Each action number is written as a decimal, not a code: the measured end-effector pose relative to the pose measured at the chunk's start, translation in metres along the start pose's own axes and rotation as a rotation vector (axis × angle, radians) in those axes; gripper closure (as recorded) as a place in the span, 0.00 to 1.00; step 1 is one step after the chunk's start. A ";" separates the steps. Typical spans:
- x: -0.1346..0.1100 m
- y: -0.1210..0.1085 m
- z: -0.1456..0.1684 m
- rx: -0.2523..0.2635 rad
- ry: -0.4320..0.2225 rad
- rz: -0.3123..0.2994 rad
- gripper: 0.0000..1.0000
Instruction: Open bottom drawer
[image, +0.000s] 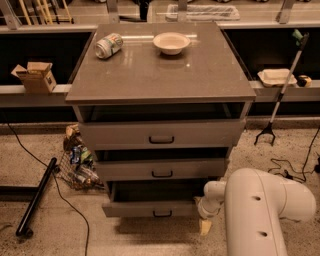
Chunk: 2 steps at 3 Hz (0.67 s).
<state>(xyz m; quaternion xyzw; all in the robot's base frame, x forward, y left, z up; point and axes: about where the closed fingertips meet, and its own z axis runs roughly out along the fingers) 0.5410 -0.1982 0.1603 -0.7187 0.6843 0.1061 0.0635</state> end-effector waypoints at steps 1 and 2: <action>0.001 0.023 -0.001 -0.015 -0.005 0.016 0.41; 0.001 0.025 -0.002 -0.016 -0.007 0.017 0.64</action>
Offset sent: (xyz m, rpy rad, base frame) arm -0.0502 -0.0047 0.0102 0.0296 0.0218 -0.0188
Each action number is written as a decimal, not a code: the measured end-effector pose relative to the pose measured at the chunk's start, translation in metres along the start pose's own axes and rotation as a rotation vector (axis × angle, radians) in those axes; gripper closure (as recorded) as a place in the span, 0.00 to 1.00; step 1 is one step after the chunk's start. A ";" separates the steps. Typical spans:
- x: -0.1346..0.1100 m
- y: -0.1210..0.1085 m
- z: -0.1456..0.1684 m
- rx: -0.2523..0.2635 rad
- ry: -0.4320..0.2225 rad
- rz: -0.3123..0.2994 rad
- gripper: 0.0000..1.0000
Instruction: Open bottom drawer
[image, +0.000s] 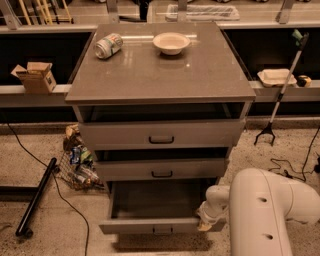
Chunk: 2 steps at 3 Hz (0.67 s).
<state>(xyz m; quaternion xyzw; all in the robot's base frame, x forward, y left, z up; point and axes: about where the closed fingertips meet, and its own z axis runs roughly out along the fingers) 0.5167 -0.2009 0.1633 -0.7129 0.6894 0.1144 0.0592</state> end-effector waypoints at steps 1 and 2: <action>-0.004 0.013 -0.001 0.004 -0.014 -0.005 0.87; -0.009 0.024 -0.003 0.012 -0.042 -0.005 0.85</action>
Offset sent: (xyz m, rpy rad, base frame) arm -0.0312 0.0103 0.0159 0.0737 -0.0279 -0.0080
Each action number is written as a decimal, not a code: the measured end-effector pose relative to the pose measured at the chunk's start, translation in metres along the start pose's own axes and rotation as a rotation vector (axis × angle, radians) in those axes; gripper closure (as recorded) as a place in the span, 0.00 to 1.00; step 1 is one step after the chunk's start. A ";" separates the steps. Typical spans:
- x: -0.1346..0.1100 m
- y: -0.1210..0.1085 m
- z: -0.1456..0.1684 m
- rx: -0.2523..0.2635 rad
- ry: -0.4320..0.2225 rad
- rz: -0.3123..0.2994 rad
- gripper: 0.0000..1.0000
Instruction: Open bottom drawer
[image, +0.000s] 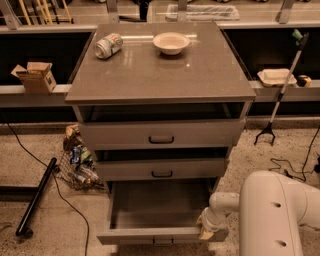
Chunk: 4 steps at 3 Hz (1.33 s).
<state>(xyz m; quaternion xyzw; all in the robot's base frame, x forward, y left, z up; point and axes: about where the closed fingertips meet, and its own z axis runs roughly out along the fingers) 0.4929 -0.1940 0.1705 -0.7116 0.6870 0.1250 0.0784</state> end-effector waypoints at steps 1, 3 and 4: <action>0.000 0.000 0.000 0.000 0.000 0.000 0.63; 0.015 0.008 -0.007 -0.061 -0.003 0.143 0.07; 0.024 0.022 -0.019 -0.100 0.012 0.229 0.00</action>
Offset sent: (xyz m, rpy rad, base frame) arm -0.0004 0.0000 -0.0001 0.0003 0.0005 -0.0001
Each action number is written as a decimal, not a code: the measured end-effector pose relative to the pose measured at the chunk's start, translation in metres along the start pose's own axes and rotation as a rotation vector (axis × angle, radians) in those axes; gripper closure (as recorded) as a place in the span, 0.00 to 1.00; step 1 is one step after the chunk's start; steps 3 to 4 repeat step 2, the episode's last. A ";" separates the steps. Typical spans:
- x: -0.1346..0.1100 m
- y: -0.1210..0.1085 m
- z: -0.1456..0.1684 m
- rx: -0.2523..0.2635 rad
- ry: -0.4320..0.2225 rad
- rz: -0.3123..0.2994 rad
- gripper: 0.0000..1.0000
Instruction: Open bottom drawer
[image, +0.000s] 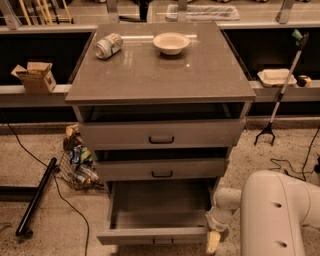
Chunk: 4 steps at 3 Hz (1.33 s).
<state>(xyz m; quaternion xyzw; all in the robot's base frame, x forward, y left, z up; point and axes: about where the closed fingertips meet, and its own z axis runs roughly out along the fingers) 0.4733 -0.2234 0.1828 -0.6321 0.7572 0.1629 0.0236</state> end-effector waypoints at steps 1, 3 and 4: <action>0.009 0.012 -0.016 -0.011 -0.002 0.039 0.00; 0.010 0.019 -0.037 0.000 -0.012 0.027 0.00; 0.010 0.019 -0.037 0.000 -0.012 0.027 0.00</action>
Offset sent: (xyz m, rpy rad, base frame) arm -0.0118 -0.0277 0.0694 0.0185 -0.0280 -0.0162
